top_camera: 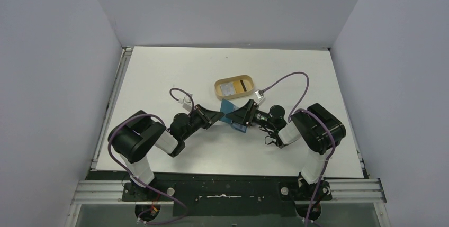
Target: Take the credit cards out of the card holder
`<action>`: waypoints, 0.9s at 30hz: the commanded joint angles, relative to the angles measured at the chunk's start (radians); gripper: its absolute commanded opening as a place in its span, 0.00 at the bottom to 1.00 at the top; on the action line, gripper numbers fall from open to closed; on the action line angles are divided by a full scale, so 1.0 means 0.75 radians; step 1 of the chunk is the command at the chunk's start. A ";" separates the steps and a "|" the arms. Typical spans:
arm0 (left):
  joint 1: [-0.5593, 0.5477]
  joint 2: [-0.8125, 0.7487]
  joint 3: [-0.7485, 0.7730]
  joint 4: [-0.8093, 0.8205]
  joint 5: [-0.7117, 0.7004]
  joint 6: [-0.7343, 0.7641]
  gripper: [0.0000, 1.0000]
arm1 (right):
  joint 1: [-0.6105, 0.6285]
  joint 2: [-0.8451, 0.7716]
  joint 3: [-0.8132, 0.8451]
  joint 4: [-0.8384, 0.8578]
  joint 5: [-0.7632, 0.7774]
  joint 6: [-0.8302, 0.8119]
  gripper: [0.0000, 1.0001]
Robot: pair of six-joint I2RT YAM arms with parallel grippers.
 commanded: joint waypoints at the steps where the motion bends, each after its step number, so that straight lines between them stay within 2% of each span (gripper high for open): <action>1: -0.016 0.011 0.035 0.117 0.116 -0.042 0.00 | 0.016 -0.069 0.068 0.187 -0.057 0.019 0.79; 8: -0.015 0.047 0.063 0.117 0.176 -0.073 0.00 | 0.006 -0.095 0.049 0.184 -0.043 0.005 0.79; 13: -0.013 0.042 0.064 0.119 0.174 -0.087 0.19 | -0.003 -0.098 0.041 0.187 -0.038 0.003 0.75; 17: -0.003 0.032 0.048 0.119 0.174 -0.087 0.31 | -0.027 -0.085 0.021 0.186 -0.015 -0.004 0.69; 20: 0.001 0.040 0.036 0.119 0.182 -0.089 0.36 | -0.035 -0.068 0.023 0.184 -0.010 -0.003 0.64; 27: 0.033 0.050 -0.015 0.119 0.197 -0.093 0.38 | -0.050 -0.066 0.005 0.184 -0.002 -0.008 0.61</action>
